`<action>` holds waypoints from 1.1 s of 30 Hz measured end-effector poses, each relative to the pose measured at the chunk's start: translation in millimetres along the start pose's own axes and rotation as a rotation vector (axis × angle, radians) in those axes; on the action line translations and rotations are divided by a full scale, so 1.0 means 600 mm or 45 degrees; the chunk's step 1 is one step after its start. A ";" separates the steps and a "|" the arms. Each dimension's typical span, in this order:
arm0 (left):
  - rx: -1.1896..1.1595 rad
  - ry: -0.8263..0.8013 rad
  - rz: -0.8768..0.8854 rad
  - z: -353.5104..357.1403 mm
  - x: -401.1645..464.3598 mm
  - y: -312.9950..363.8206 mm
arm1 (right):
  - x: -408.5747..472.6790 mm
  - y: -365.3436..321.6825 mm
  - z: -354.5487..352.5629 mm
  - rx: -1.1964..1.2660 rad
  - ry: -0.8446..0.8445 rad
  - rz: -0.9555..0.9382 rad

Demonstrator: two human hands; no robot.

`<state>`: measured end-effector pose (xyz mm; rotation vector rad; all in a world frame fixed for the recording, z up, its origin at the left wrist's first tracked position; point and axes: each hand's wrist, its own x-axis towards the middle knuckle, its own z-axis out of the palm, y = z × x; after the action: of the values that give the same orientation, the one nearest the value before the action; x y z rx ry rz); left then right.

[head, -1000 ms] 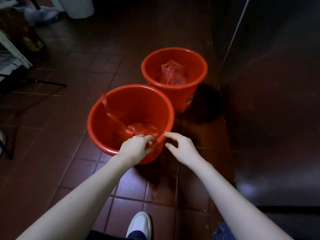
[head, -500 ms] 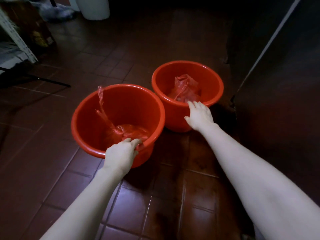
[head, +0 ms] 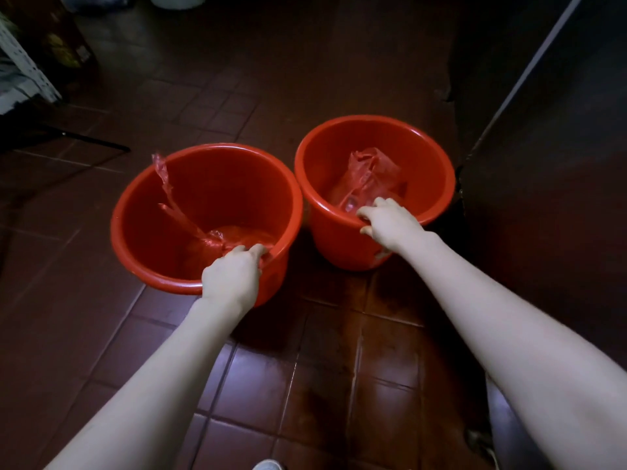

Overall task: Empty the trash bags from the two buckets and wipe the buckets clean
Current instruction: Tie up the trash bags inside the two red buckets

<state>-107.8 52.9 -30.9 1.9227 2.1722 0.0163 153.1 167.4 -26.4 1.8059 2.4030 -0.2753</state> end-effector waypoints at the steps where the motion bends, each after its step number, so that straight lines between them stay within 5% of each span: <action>1: -0.032 -0.009 -0.018 0.001 -0.002 0.000 | -0.025 -0.002 0.002 0.014 -0.023 0.000; 5: 0.012 0.100 -0.048 0.006 -0.032 0.018 | -0.155 -0.009 0.028 0.062 -0.022 0.044; 9: 0.003 0.321 0.394 0.003 -0.062 0.055 | -0.277 -0.018 0.057 0.152 -0.070 0.026; 13: -0.028 0.008 0.676 -0.006 -0.123 0.130 | -0.383 -0.039 0.077 0.297 -0.119 -0.045; 16: 0.268 -0.198 0.769 0.002 -0.175 0.163 | -0.445 -0.062 0.099 0.327 -0.085 -0.123; 24: 0.539 -0.658 0.667 -0.014 -0.242 0.170 | -0.518 -0.089 0.115 0.477 -0.256 -0.297; 27: 0.450 -0.551 0.624 0.008 -0.235 0.173 | -0.514 -0.081 0.106 0.721 -0.294 -0.263; 31: 0.066 -0.254 0.547 0.061 -0.199 0.201 | -0.460 -0.035 0.114 0.854 0.082 0.146; 33: -0.113 -0.276 0.521 0.088 -0.179 0.207 | -0.428 -0.023 0.119 0.820 0.198 0.329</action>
<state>34.9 -43.4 -43.2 2.1685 1.5900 -0.0230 210.7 -93.1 -42.1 2.4446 2.2980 -1.0061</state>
